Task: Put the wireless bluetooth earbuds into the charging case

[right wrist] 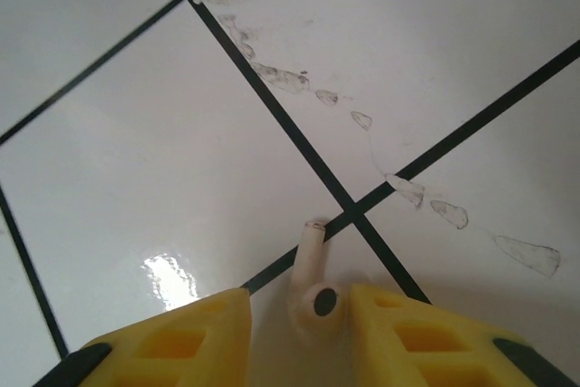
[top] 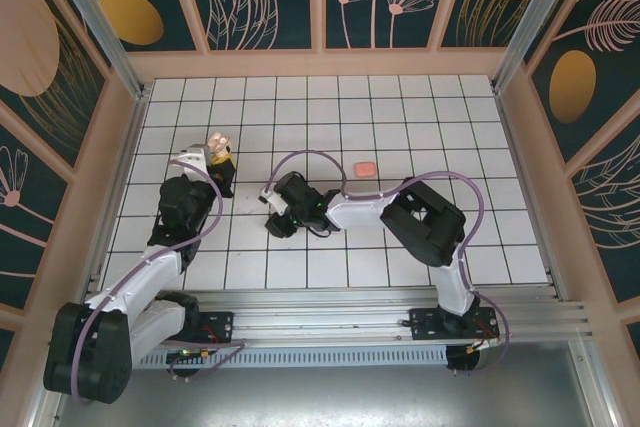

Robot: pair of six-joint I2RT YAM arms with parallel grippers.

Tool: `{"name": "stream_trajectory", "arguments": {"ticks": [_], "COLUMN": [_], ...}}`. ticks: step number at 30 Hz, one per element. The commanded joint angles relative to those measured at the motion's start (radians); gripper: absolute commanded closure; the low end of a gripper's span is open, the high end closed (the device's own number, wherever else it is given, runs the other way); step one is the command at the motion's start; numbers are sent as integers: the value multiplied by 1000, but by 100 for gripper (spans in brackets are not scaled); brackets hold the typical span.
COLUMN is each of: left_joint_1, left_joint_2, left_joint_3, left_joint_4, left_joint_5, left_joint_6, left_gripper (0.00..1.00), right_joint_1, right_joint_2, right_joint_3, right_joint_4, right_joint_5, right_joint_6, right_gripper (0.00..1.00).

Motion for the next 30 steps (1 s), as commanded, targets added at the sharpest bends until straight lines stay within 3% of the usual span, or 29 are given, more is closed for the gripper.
{"name": "stream_trajectory", "arguments": {"ticks": [1, 13, 30], "left_joint_1": [8, 7, 7], "left_joint_2": [-13, -2, 1], "left_joint_3": [-2, 8, 16], "left_joint_4": [16, 13, 12], "left_joint_5": [-9, 12, 54], "left_joint_6": [20, 43, 63], "left_gripper": [97, 97, 97], "right_joint_1": [4, -33, -181], "right_joint_2": [26, -49, -331], "right_joint_3": [27, -56, -227], "right_joint_4": [-18, -124, -370], "right_joint_5": [27, -67, -250], "right_joint_6": [-51, -275, -748], "right_gripper": [70, 84, 85]}}
